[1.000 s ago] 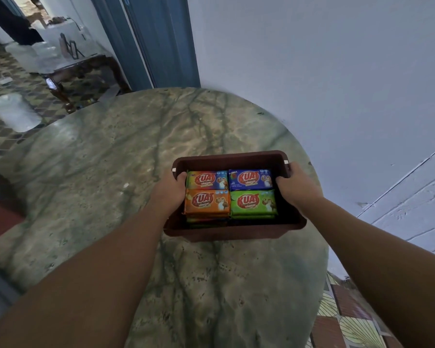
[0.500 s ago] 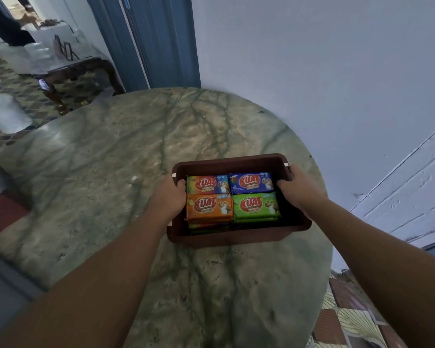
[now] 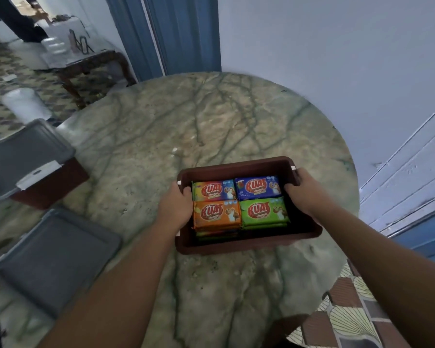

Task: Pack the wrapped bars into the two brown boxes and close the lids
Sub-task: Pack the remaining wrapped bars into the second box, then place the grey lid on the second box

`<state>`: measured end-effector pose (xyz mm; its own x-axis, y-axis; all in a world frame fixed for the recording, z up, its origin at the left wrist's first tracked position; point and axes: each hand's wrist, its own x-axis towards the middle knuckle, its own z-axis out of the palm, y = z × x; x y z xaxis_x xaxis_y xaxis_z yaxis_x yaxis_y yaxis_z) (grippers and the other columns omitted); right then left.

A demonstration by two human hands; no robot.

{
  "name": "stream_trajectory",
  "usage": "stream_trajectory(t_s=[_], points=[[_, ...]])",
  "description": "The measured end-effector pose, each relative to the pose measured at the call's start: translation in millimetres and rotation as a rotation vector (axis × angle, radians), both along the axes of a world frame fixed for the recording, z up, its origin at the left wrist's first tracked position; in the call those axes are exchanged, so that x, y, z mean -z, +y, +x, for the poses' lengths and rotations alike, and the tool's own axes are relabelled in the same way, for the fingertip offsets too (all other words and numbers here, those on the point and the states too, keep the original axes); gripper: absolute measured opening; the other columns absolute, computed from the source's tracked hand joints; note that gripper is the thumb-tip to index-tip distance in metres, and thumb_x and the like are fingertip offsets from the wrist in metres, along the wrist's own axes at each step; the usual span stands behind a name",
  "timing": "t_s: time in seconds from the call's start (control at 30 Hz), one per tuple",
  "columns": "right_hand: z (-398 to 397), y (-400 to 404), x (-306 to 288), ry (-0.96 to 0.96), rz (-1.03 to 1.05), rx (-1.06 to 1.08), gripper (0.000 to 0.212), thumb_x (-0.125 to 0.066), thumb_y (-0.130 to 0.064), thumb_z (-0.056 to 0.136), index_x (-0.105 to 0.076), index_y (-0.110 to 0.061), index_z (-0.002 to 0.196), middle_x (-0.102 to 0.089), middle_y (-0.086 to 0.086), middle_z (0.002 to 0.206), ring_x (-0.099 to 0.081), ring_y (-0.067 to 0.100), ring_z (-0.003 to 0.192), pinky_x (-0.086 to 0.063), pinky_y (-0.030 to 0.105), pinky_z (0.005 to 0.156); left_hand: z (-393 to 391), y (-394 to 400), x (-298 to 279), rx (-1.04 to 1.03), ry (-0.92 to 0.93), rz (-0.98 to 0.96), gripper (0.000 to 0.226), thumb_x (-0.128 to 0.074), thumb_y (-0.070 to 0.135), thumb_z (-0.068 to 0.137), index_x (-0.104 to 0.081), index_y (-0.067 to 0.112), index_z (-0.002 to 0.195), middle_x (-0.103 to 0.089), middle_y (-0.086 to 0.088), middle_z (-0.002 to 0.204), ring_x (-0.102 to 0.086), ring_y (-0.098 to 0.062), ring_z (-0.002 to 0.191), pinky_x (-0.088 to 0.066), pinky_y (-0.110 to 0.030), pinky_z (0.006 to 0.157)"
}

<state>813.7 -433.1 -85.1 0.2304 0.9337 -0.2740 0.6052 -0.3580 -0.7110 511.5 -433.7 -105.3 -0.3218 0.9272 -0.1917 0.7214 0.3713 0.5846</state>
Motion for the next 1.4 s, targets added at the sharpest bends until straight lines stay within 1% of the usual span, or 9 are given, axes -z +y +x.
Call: stream_trajectory(t_s=[0.27, 0.37, 0.53, 0.83, 0.97, 1.03, 1.1, 1.27, 1.4], points=[[-31, -26, 0, -0.009, -0.02, -0.139, 0.035, -0.056, -0.024, 0.098, -0.051, -0.02, 0.133, -0.066, 0.011, 0.12, -0.057, 0.029, 0.097, -0.042, 0.036, 0.083, -31, -63, 0, -0.108, 0.042, -0.01, 0.035, -0.036, 0.036, 0.109, -0.055, 0.012, 0.126, -0.066, -0.01, 0.116, -0.061, -0.033, 0.108, -0.042, -0.036, 0.084], [-43, -40, -1, 0.005, -0.021, -0.189, 0.038, -0.058, -0.021, 0.097, -0.051, -0.018, 0.135, -0.065, 0.012, 0.122, -0.058, 0.03, 0.1, -0.042, 0.035, 0.084, -47, -88, 5, -0.158, 0.053, -0.007, 0.035, -0.037, 0.039, 0.107, -0.057, 0.014, 0.122, -0.067, -0.008, 0.108, -0.06, -0.028, 0.096, -0.043, -0.037, 0.08], [-66, -74, 0, 0.01, -0.014, -0.241, 0.04, -0.059, -0.019, 0.094, -0.051, -0.018, 0.133, -0.066, 0.013, 0.12, -0.061, 0.034, 0.103, -0.045, 0.037, 0.084, -64, -135, -1, -0.225, 0.125, -0.032, 0.037, -0.04, 0.038, 0.108, -0.054, 0.013, 0.13, -0.065, -0.017, 0.123, -0.059, -0.04, 0.116, -0.036, -0.036, 0.081], [-97, -118, 8, 0.06, -0.02, -0.185, 0.029, -0.056, -0.018, 0.097, -0.048, -0.02, 0.125, -0.062, 0.008, 0.108, -0.054, 0.026, 0.088, -0.039, 0.032, 0.068, -96, -168, -10, -0.207, 0.118, -0.056, 0.029, -0.041, 0.039, 0.108, -0.049, 0.014, 0.12, -0.064, -0.019, 0.12, -0.06, -0.038, 0.109, -0.037, -0.036, 0.079], [-103, -125, 3, -0.037, -0.046, -0.136, 0.041, -0.058, -0.033, 0.096, -0.046, -0.019, 0.133, -0.059, 0.016, 0.128, -0.056, 0.035, 0.11, -0.046, 0.042, 0.091, -102, -171, -16, -0.133, 0.0, -0.098, 0.043, -0.039, 0.054, 0.106, -0.049, 0.018, 0.127, -0.063, -0.011, 0.126, -0.059, -0.03, 0.106, -0.04, -0.037, 0.082], [-116, -131, -7, -0.218, 0.046, -0.038, 0.055, -0.059, -0.044, 0.095, -0.043, -0.017, 0.14, -0.044, 0.022, 0.141, -0.041, 0.042, 0.129, -0.036, 0.05, 0.109, -113, -173, -21, -0.109, -0.051, -0.099, 0.064, -0.033, 0.071, 0.1, -0.05, 0.016, 0.127, -0.061, -0.008, 0.125, -0.059, -0.031, 0.113, -0.039, -0.038, 0.085], [-142, -142, -25, -0.252, 0.233, 0.043, 0.057, -0.061, -0.043, 0.095, -0.044, -0.016, 0.141, -0.036, 0.022, 0.143, -0.033, 0.044, 0.131, -0.027, 0.051, 0.112, -134, -177, -28, -0.129, -0.09, -0.035, 0.074, -0.026, 0.081, 0.094, -0.054, 0.015, 0.114, -0.06, -0.004, 0.114, -0.056, -0.026, 0.105, -0.037, -0.039, 0.086], [-267, -173, -56, 0.113, 0.407, -0.082, 0.039, -0.062, -0.032, 0.096, -0.052, -0.028, 0.133, -0.037, 0.009, 0.136, -0.038, 0.03, 0.123, -0.035, 0.044, 0.106, -223, -194, -34, -0.197, -0.015, 0.119, 0.053, -0.032, 0.058, 0.106, -0.046, 0.015, 0.079, -0.054, -0.004, 0.079, -0.055, -0.027, 0.082, -0.034, -0.038, 0.074], [-364, -196, -58, 0.429, 0.314, -0.166, 0.033, -0.061, -0.025, 0.096, -0.05, -0.035, 0.126, -0.039, -0.001, 0.125, -0.047, 0.01, 0.106, -0.04, 0.03, 0.092, -281, -192, -33, -0.087, 0.129, 0.072, 0.039, -0.04, 0.04, 0.109, -0.047, 0.017, 0.078, -0.053, -0.002, 0.077, -0.058, -0.028, 0.085, -0.037, -0.038, 0.071]])
